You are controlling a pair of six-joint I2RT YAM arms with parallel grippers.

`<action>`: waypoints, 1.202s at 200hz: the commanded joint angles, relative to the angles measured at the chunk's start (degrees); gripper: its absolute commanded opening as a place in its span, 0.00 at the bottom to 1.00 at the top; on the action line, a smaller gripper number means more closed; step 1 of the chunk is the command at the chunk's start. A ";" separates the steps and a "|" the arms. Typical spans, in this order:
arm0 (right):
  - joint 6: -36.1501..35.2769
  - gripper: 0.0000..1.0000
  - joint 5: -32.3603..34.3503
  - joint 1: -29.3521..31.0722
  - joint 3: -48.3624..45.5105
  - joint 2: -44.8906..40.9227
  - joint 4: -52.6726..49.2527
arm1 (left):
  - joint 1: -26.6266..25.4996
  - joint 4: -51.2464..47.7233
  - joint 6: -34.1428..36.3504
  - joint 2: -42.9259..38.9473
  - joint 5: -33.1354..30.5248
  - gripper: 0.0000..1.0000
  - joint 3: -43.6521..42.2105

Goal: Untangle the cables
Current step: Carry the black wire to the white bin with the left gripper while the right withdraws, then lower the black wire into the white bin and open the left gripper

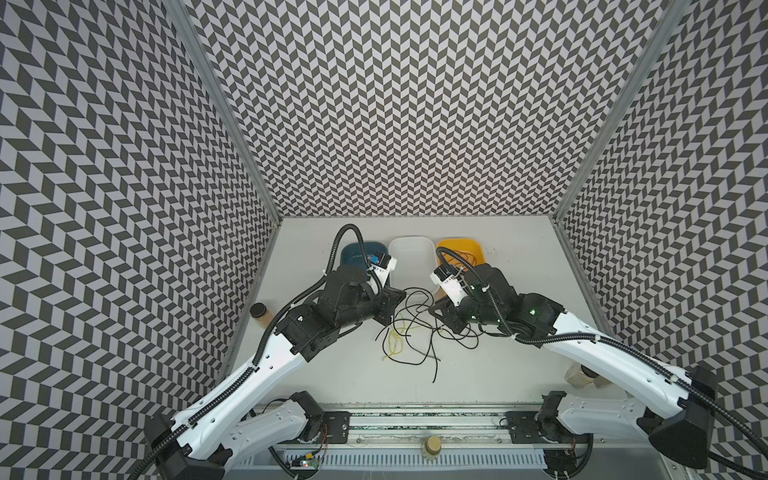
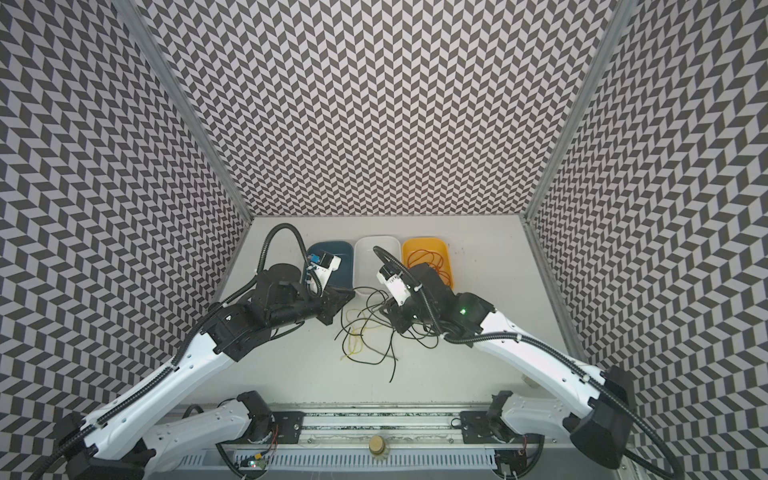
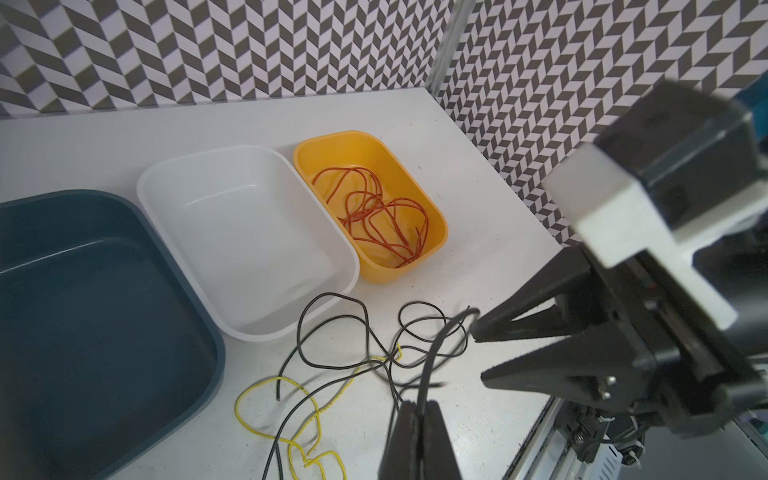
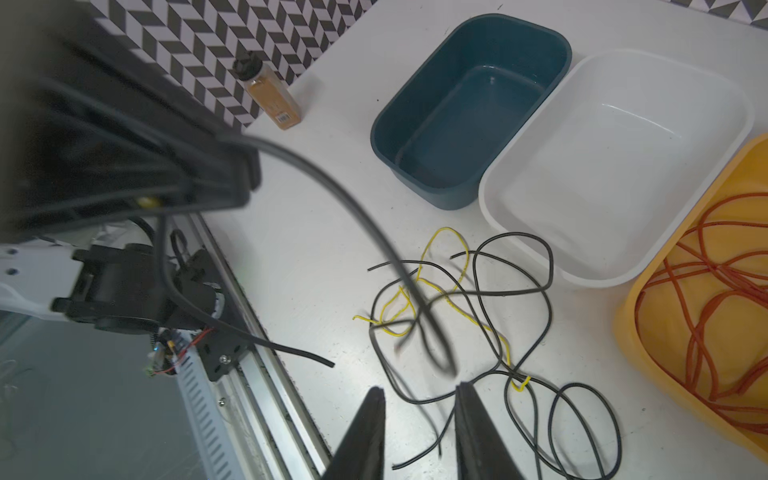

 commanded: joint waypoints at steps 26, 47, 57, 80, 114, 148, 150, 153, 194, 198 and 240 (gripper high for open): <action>1.49 0.45 4.69 -0.96 -3.15 -3.75 2.90 | 0.98 0.58 0.45 1.96 -3.63 0.00 7.41; 3.24 0.48 7.30 -1.65 -5.40 -6.33 3.30 | 1.16 -0.31 1.14 3.72 -4.83 0.00 10.90; 4.23 0.49 8.61 -2.00 -6.62 -7.79 3.30 | 1.47 -0.66 1.64 4.55 -5.94 0.00 12.38; 6.50 0.53 11.04 -2.97 -9.35 -12.30 2.87 | 2.03 -1.60 3.60 6.98 -10.21 0.00 15.90; 8.45 0.59 10.85 -3.33 -13.05 -21.16 2.40 | 3.48 -0.52 7.48 10.71 -20.82 0.00 19.53; 10.01 0.61 8.75 -3.33 -13.92 -26.92 -0.34 | 6.20 1.20 11.03 18.70 -24.56 0.00 22.35; 10.05 0.61 8.60 -3.30 -13.93 -27.22 -0.51 | 6.34 1.36 11.02 19.24 -24.60 0.00 22.42; 10.11 0.61 8.46 -3.29 -13.93 -27.54 -0.78 | 6.54 1.56 11.02 20.01 -24.58 0.00 22.63; 10.48 0.62 6.18 -3.28 -13.73 -32.77 -3.96 | 6.90 0.98 9.74 31.61 -25.58 0.00 26.59; 10.49 0.62 6.06 -3.28 -13.68 -33.27 -4.30 | 6.90 0.68 9.31 32.62 -26.40 0.00 27.01; 10.76 0.62 5.13 -3.28 -12.99 -37.98 -8.08 | 6.91 0.11 5.39 41.22 -28.91 0.00 29.37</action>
